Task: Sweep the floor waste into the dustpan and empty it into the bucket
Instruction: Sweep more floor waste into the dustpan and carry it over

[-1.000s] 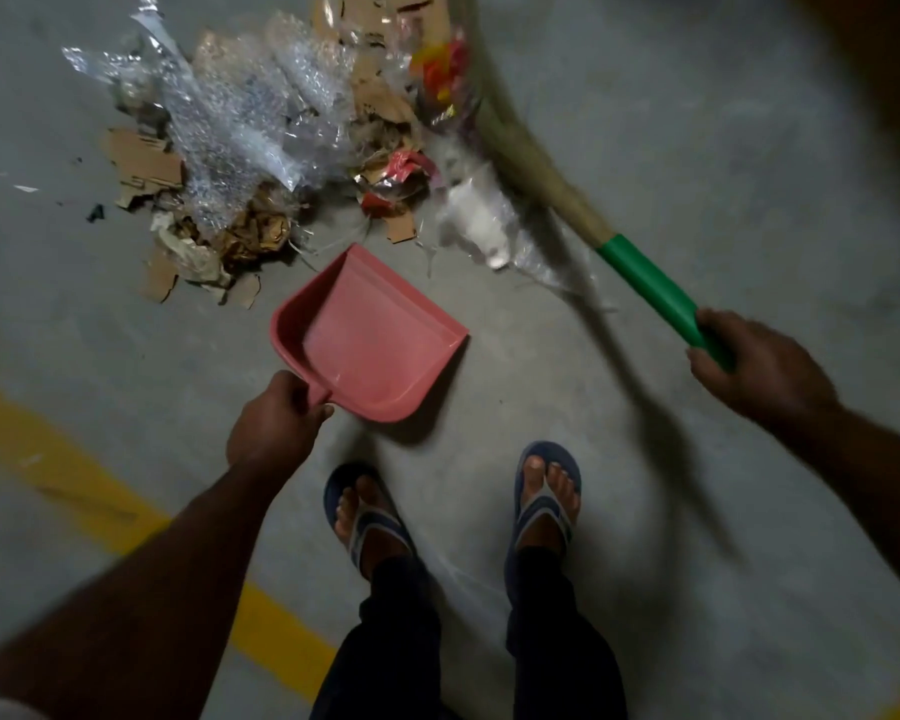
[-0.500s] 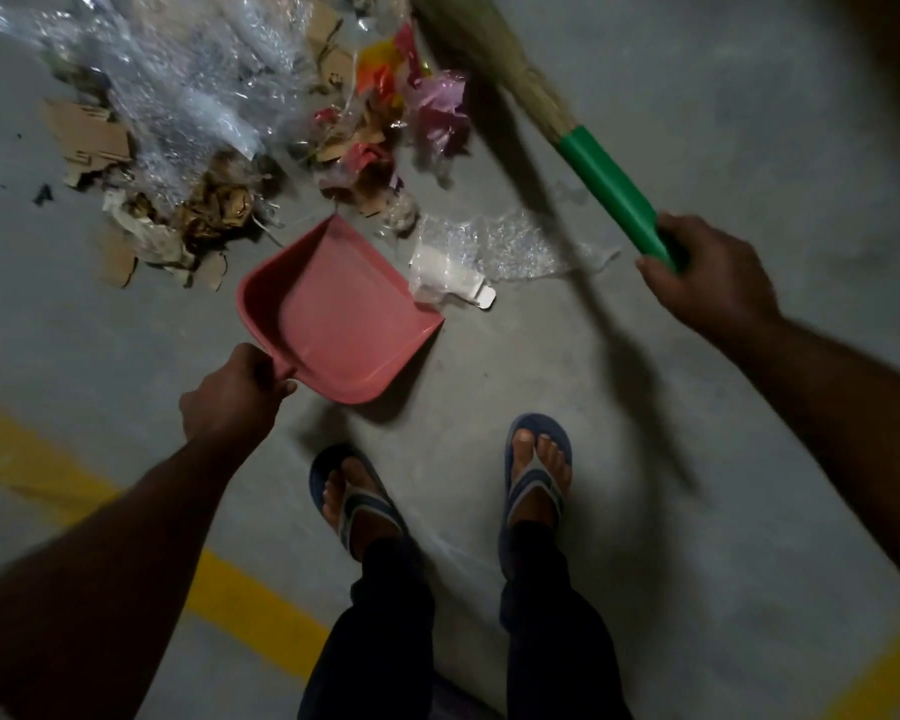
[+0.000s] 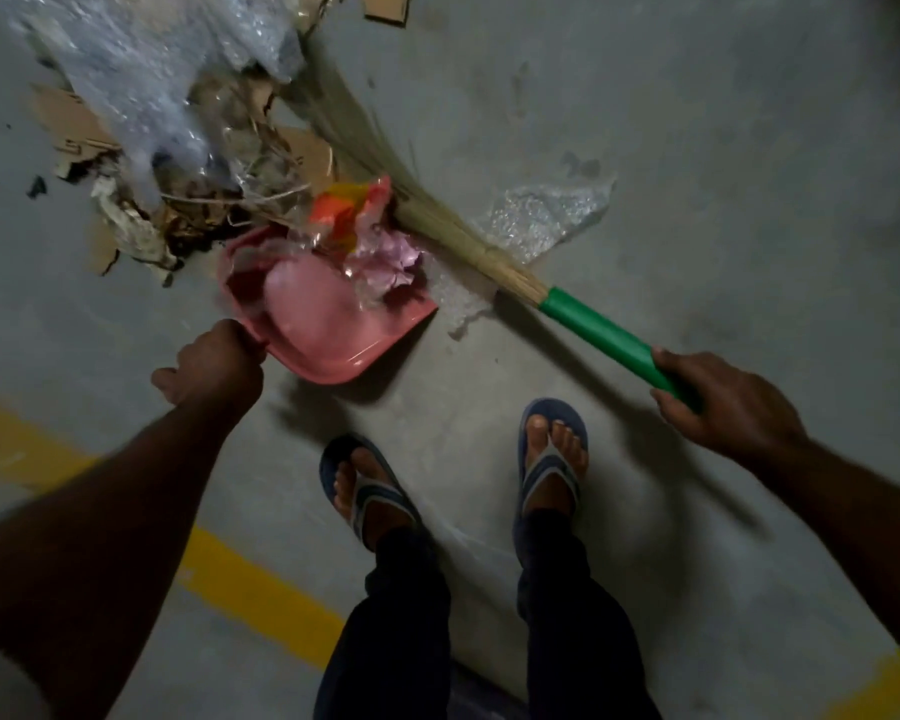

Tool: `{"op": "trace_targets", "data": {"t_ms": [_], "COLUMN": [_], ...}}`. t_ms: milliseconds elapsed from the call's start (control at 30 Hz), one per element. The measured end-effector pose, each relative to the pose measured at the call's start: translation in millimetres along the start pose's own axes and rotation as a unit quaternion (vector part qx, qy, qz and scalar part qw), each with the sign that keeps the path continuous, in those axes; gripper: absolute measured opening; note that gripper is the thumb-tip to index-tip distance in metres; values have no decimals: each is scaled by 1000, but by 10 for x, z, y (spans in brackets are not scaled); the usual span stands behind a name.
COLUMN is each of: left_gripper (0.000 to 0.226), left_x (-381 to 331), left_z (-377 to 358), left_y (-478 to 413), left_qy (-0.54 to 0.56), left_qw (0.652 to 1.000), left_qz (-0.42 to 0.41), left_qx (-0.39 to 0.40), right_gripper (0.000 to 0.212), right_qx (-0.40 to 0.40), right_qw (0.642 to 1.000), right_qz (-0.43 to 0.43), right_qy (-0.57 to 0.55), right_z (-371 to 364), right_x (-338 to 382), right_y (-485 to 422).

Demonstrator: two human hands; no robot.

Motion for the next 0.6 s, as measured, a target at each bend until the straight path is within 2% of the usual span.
{"op": "trace_targets", "data": {"t_ms": [133, 200, 333, 467, 600], "left_gripper": [13, 14, 14, 19, 24], "left_x": [48, 54, 19, -82, -179], "left_z": [-42, -62, -139, -203, -235], "left_y": [-60, -52, -27, -21, -125], "left_qy": [15, 30, 51, 63, 75], "left_qw": [1000, 999, 998, 998, 996], "left_qz": [-17, -22, -22, -29, -45], "left_qx": [-3, -2, 2, 5, -6], "right_gripper": [49, 52, 52, 51, 58], "right_qx": [-59, -86, -122, -87, -39], "right_qw": [995, 989, 977, 981, 990], "right_qz": [-68, -95, -93, -60, -25], "right_qy": [-47, -81, -150, -160, -136], "right_z": [-153, -198, -239, -412, -722], "right_x": [-6, 20, 175, 483, 652], "right_y": [365, 352, 46, -308, -214]}}
Point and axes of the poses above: each hand's wrist, its own y-axis away from the middle knuckle, its own z-axis out of the back of the hand, x = y × z, the point moved 4 cm from there along -y, towards the middle knuckle, and after that the axes turned 5 degrees about -y, right-handed, at the moved point
